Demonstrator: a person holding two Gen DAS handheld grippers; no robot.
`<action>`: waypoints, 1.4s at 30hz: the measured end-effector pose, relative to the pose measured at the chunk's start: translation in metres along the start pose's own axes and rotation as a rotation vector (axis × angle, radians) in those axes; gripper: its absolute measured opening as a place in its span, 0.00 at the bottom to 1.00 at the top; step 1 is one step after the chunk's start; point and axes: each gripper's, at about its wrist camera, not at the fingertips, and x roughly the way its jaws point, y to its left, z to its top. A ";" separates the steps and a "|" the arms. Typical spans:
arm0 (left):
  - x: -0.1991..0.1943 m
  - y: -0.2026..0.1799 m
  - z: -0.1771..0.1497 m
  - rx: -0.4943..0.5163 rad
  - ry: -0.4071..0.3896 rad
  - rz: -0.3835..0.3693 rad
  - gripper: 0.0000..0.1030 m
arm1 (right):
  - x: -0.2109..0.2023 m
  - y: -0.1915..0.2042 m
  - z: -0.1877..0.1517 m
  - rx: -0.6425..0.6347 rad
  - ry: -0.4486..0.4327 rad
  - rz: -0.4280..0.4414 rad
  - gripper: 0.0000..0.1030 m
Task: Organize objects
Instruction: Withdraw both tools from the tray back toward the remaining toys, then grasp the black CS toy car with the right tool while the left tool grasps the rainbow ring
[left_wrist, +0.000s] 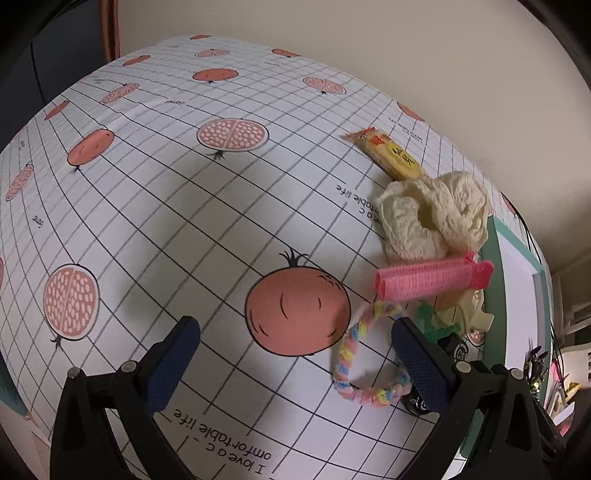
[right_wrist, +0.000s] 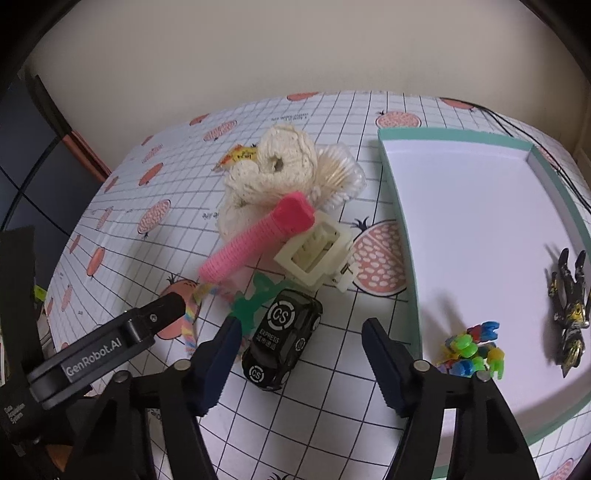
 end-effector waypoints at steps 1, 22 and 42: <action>0.001 -0.001 0.000 0.006 0.002 0.000 0.99 | 0.000 0.000 -0.001 0.000 0.006 0.001 0.66; 0.016 -0.013 -0.002 0.107 0.012 0.103 0.84 | 0.022 0.004 -0.003 0.010 0.069 0.012 0.54; 0.014 -0.020 -0.004 0.177 -0.016 0.152 0.52 | 0.028 0.015 -0.003 -0.034 0.080 -0.005 0.45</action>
